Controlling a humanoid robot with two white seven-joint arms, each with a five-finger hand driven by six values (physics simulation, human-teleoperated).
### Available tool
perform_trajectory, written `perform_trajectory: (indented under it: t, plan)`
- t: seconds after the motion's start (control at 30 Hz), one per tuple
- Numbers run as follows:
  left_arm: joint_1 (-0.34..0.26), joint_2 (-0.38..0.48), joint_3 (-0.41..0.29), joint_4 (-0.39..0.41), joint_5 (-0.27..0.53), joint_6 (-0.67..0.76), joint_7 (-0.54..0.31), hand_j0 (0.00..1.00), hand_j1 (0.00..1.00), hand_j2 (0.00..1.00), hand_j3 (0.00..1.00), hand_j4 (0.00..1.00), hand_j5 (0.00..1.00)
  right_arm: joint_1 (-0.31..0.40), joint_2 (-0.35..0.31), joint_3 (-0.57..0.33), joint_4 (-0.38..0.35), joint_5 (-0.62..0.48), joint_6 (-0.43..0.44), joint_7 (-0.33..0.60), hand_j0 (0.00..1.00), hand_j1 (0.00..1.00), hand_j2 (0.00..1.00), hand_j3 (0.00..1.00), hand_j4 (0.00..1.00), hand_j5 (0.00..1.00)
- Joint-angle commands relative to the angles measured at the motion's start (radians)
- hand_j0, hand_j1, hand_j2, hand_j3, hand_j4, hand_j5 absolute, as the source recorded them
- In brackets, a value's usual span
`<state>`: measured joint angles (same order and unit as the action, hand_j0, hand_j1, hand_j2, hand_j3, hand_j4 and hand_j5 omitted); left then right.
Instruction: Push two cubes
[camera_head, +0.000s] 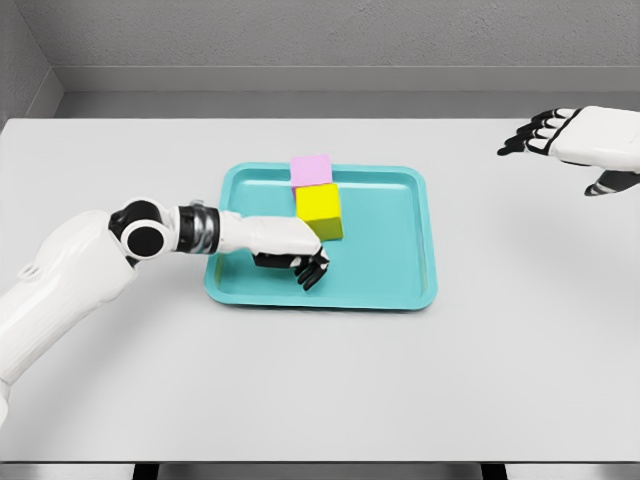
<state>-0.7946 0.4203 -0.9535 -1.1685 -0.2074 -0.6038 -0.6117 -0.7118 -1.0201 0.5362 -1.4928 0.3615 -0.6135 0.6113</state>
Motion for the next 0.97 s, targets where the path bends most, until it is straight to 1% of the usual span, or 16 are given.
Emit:
perform_trajectory:
  t: [0.0,0.07,0.17,0.23,0.3,0.33,0.37,0.4,0.43,0.47,0.53,0.57,0.67,0.7,0.87,0.93]
  plan:
    - [0.000,0.015,-0.002,-0.060,0.006,-0.007,0.001,0.23,0.23,0.23,0.23,0.23,0.23,0.000,-0.002,-0.001,-0.006,-0.004,0.003,0.000,1.00,1.00,1.00,1.00,1.00,1.00]
    - [0.000,0.026,-0.002,-0.096,0.063,-0.007,0.001,0.38,0.38,0.38,0.38,0.38,0.38,0.002,-0.002,-0.001,-0.004,-0.004,0.003,0.000,1.00,1.00,1.00,1.00,1.00,1.00]
    - [0.000,0.028,-0.002,-0.105,0.089,-0.007,0.001,0.59,0.59,0.59,0.59,0.59,0.59,0.003,-0.002,-0.001,-0.006,-0.004,0.003,0.000,1.00,1.00,1.00,1.00,1.00,1.00]
    - [0.000,0.028,-0.002,-0.106,0.106,-0.007,0.001,0.67,0.67,0.67,0.67,0.67,0.67,0.002,-0.002,-0.001,-0.007,-0.004,0.003,0.000,1.00,1.00,1.00,1.00,1.00,1.00]
    - [0.000,0.028,-0.002,-0.114,0.117,-0.007,0.001,0.72,0.72,0.72,0.72,0.72,0.72,0.003,-0.002,-0.001,-0.006,-0.004,0.003,0.000,1.00,1.00,1.00,1.00,1.00,1.00]
    - [-0.002,0.031,-0.002,-0.131,0.149,-0.007,0.001,0.81,0.81,0.81,0.81,0.81,0.81,0.003,-0.003,-0.001,-0.007,-0.004,0.003,0.000,1.00,1.00,1.00,1.00,1.00,1.00]
    - [0.000,0.106,0.002,-0.200,0.229,-0.007,0.001,0.93,0.93,0.93,0.93,0.93,0.93,0.003,-0.003,-0.001,-0.007,-0.004,0.003,0.000,1.00,1.00,1.00,1.00,1.00,1.00]
    - [0.000,0.201,0.021,-0.301,0.308,-0.007,0.001,1.00,1.00,1.00,1.00,1.00,1.00,0.003,-0.009,-0.001,-0.007,-0.004,0.003,0.000,1.00,1.00,1.00,1.00,1.00,1.00]
    - [0.000,0.264,0.053,-0.333,0.355,-0.007,0.001,1.00,1.00,1.00,1.00,1.00,1.00,0.003,-0.011,-0.001,-0.007,-0.004,0.003,0.000,1.00,1.00,1.00,1.00,1.00,1.00]
    - [0.000,0.301,0.090,-0.316,0.350,-0.007,0.001,1.00,1.00,1.00,1.00,1.00,1.00,0.003,-0.012,-0.001,-0.006,-0.004,0.003,0.000,1.00,1.00,1.00,1.00,1.00,1.00]
    - [0.008,0.327,0.151,-0.165,0.353,-0.007,0.001,1.00,1.00,1.00,1.00,1.00,1.00,0.003,-0.020,-0.001,-0.006,-0.004,0.003,0.000,1.00,1.00,1.00,1.00,1.00,1.00]
    - [0.009,0.327,0.159,-0.090,0.353,-0.007,0.001,1.00,1.00,1.00,1.00,1.00,1.00,0.003,-0.025,-0.001,-0.006,-0.004,0.003,0.000,1.00,1.00,1.00,1.00,1.00,1.00]
    - [0.011,0.325,0.167,0.048,0.355,-0.007,0.001,1.00,1.00,1.00,1.00,1.00,1.00,-0.003,-0.040,-0.005,-0.006,-0.004,0.003,0.000,1.00,1.00,1.00,1.00,1.00,1.00]
    - [0.012,0.325,0.168,0.076,0.355,-0.007,0.001,1.00,1.00,1.00,1.00,1.00,1.00,0.002,-0.038,-0.005,-0.006,-0.004,0.003,0.000,1.00,1.00,1.00,1.00,1.00,1.00]
    - [0.026,0.324,0.167,0.093,0.353,-0.007,0.001,1.00,1.00,1.00,1.00,1.00,1.00,0.006,-0.034,-0.005,-0.006,-0.004,0.003,0.000,1.00,1.00,1.00,1.00,1.00,1.00]
    - [0.028,0.316,0.165,0.150,0.349,-0.007,0.001,1.00,1.00,1.00,1.00,1.00,1.00,0.003,-0.035,-0.005,-0.007,-0.006,0.003,0.000,1.00,1.00,1.00,1.00,1.00,1.00]
